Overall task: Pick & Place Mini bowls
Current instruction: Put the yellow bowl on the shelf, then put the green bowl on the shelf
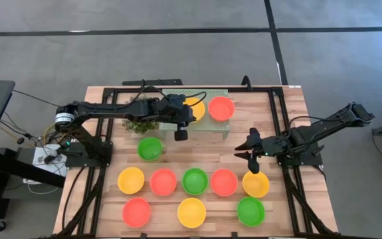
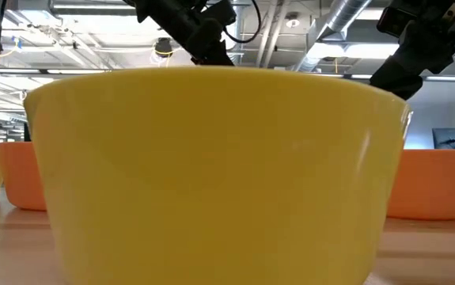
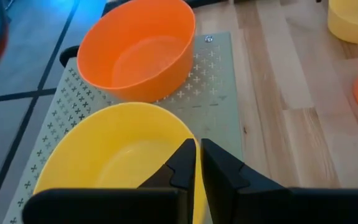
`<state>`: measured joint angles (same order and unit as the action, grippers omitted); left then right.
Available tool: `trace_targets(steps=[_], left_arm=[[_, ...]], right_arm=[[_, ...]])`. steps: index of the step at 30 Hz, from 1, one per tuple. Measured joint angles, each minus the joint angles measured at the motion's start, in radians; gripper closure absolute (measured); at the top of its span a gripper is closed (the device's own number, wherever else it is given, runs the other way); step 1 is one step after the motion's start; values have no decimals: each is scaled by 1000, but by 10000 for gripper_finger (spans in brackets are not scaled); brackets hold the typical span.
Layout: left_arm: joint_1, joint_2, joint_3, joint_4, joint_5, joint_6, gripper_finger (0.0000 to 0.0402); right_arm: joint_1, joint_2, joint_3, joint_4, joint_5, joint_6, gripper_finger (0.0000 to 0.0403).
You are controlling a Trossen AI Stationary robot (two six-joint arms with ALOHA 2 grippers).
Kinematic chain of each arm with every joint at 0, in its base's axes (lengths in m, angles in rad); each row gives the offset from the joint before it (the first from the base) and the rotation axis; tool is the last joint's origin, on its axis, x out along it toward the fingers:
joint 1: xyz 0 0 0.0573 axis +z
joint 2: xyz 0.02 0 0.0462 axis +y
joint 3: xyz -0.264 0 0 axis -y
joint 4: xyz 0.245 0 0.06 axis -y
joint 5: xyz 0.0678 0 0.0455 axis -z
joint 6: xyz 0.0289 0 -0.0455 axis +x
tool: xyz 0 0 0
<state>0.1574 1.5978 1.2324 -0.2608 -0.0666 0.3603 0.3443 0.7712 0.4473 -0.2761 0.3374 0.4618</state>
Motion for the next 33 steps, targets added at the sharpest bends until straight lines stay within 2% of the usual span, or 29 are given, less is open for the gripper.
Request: trace_targets(steps=[5, 11, 17, 24, 28, 33], left_arm=[[-44, -27, 0, -2, -43, 2, 375], [-135, -98, 0, -15, -48, 2, 375], [-222, -185, -14, -158, -78, -79, 350], [-318, -304, -158, -253, -79, -353, 296], [-387, -373, -280, -254, -31, -576, 285], [-473, -425, -426, -247, -40, -811, 284]], right_arm=[[0, 0, 0, 0, 0, 0, 285], [0, 0, -1, 0, 1, 0, 285], [0, 1, -1, 0, 4, 0, 285], [0, 1, -1, 1, 4, 0, 285], [0, 1, -1, 1, 4, 0, 285], [0, 1, -1, 1, 4, 0, 285]])
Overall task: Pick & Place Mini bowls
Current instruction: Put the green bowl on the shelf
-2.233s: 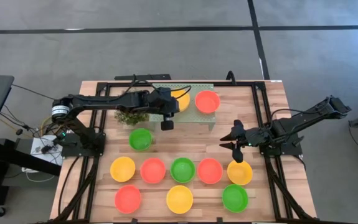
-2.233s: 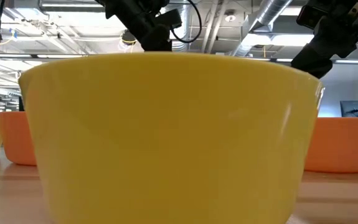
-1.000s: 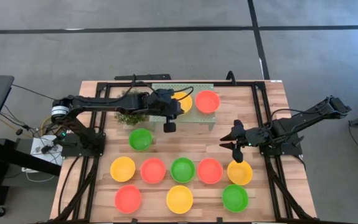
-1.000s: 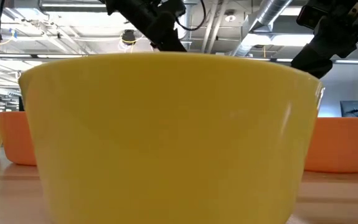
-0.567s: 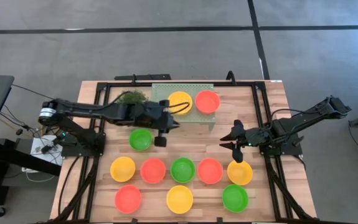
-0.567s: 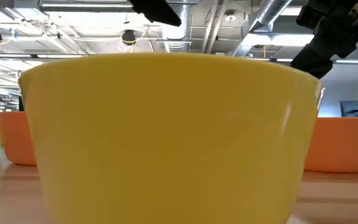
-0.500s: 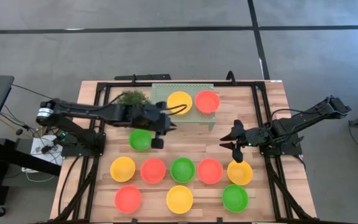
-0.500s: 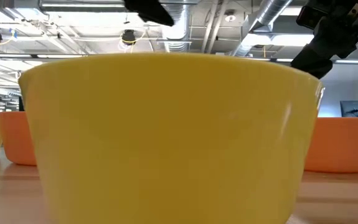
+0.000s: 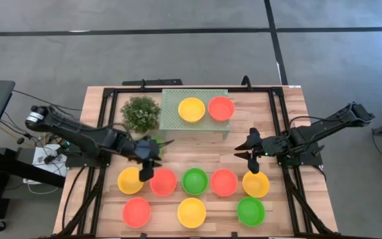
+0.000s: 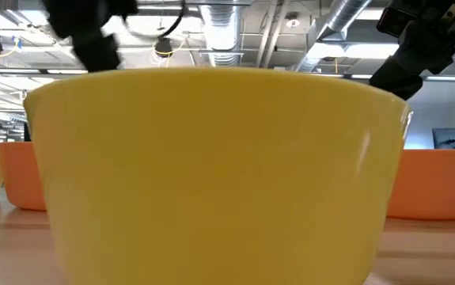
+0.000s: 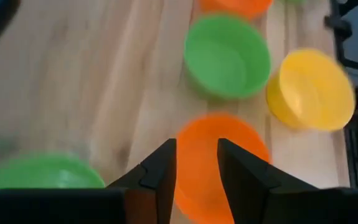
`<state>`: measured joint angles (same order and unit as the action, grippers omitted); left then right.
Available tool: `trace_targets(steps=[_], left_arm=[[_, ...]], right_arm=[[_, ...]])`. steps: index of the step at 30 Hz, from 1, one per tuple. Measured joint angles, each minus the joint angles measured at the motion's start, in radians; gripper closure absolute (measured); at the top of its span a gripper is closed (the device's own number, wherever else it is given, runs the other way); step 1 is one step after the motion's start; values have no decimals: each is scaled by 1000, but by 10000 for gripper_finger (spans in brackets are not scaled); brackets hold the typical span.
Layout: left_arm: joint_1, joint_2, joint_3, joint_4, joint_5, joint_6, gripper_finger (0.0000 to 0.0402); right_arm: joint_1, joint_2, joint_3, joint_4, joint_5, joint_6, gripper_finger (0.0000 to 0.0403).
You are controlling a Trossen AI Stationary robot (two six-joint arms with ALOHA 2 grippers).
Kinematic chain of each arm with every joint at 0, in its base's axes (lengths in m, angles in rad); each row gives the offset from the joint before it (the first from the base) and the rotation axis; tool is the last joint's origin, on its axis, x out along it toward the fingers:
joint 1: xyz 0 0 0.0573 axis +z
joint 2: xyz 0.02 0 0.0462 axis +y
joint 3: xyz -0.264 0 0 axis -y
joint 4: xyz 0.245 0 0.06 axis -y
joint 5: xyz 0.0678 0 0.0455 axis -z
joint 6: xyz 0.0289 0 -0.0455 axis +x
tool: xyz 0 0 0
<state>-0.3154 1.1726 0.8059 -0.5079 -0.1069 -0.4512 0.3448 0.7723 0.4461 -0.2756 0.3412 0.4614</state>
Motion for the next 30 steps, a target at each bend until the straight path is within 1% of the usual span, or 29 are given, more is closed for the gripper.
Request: trace_targets(steps=[2, 5, 12, 17, 21, 25, 27, 30], left_arm=[[-23, -8, -55, -3, -4, -57, 285], [-44, -7, -116, 0, -16, -98, 286], [-48, -7, -207, -1, -107, -108, 286], [-49, -7, -239, 3, -110, -137, 286], [-43, -7, -262, 9, -153, -134, 286], [-32, -7, -278, 13, -176, -132, 287], [-30, -7, -282, 13, -178, -132, 293], [-31, -7, -282, 17, -178, -123, 314]], right_arm=[[0, 0, 0, 0, 0, 0, 285], [0, 0, 0, 0, 0, 0, 285], [0, 0, 0, -1, 0, 0, 285], [0, 0, 0, -3, 0, -1, 284], [0, 0, 0, -3, 0, 0, 285], [0, 0, 1, -3, 0, 0, 284], [0, 0, 1, -3, 0, -1, 284], [0, 0, 1, -3, 0, -1, 284]])
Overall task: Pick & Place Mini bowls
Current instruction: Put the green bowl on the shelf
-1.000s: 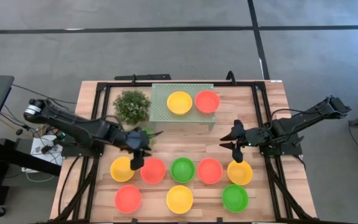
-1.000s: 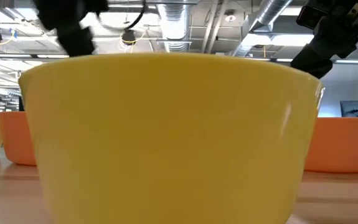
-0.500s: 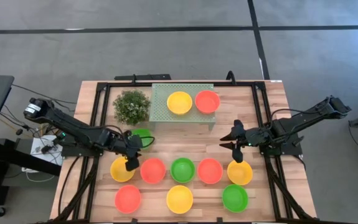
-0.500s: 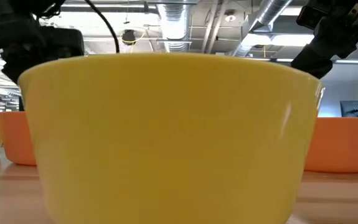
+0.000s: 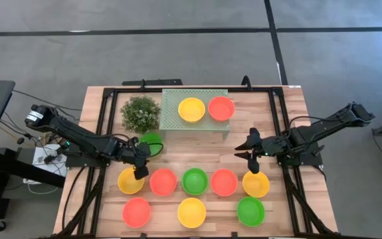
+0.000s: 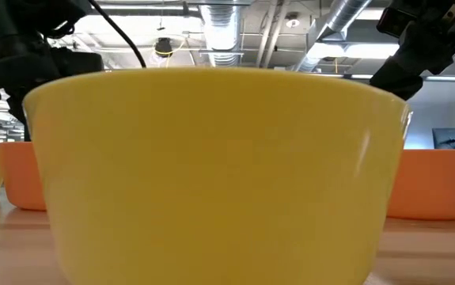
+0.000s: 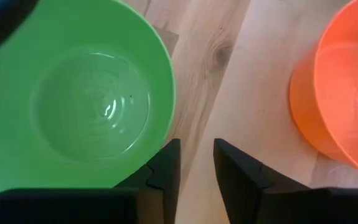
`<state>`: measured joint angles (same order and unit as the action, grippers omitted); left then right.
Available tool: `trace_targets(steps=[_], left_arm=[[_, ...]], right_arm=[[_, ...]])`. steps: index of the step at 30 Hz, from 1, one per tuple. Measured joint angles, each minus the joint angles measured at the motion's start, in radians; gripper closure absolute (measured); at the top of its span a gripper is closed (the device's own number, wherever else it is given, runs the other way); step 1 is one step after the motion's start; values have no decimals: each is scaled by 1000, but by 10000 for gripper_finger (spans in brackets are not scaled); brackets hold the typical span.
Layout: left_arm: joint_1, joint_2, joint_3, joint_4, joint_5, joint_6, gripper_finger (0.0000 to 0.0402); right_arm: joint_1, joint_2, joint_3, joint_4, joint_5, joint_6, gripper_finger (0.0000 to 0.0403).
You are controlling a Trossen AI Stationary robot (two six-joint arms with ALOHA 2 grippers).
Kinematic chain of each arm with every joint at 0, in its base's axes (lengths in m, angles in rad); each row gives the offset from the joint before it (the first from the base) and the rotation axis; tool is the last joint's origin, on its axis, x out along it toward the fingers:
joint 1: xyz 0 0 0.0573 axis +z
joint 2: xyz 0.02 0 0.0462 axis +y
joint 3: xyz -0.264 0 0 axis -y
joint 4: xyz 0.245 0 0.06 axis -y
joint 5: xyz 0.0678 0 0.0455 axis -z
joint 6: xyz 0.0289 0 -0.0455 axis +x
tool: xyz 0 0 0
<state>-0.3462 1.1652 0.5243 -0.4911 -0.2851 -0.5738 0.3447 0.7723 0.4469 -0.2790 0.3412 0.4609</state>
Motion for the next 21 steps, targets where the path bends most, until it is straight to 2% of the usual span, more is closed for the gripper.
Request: trace_targets(steps=[7, 21], left_arm=[[0, 0, 0, 15, 0, 16, 394], [0, 0, 0, 36, -8, 16, 390]], right_arm=[[0, 0, 0, 0, 0, 0, 284], [0, 0, 0, 0, 0, 0, 284]])
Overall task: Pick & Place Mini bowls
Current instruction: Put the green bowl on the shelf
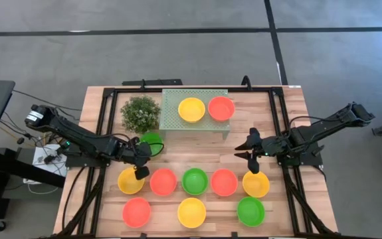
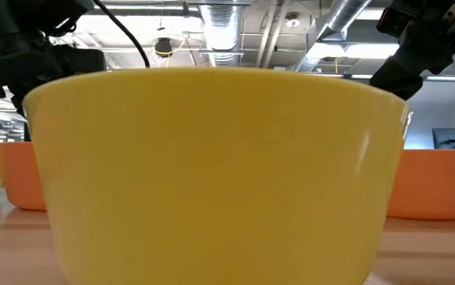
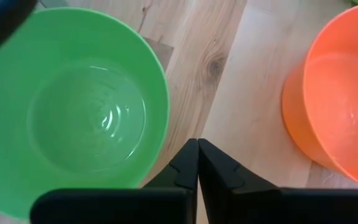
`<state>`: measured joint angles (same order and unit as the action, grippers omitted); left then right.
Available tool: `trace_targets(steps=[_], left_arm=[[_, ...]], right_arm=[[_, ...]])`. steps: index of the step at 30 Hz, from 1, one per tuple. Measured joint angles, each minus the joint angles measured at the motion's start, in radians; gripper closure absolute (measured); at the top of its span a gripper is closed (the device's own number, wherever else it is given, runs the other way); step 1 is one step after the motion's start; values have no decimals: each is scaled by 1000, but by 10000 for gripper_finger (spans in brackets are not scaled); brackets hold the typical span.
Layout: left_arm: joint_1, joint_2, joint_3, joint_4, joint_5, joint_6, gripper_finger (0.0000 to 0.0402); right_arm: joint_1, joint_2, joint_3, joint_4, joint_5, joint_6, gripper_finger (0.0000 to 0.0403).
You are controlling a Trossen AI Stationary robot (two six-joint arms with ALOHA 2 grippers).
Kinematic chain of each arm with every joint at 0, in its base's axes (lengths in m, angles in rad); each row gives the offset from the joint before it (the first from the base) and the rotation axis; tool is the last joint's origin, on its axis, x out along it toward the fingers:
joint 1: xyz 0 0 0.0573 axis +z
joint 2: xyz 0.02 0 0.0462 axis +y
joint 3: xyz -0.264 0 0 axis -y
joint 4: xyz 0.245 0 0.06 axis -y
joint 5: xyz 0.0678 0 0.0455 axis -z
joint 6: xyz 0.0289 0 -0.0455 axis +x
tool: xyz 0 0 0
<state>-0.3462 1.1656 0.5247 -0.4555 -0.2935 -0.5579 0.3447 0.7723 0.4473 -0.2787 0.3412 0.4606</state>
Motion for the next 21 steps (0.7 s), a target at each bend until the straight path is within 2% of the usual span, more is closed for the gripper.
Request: trace_targets(steps=[8, 13, 21], left_arm=[[0, 0, 0, 13, -50, 37, 363], [0, 0, 1, 31, -101, 104, 322], [44, 0, -39, 35, -76, 108, 260]], right_arm=[[0, 0, 0, 0, 0, 0, 284], [0, 0, 0, 0, 0, 0, 284], [0, 0, 0, 0, 0, 0, 285]])
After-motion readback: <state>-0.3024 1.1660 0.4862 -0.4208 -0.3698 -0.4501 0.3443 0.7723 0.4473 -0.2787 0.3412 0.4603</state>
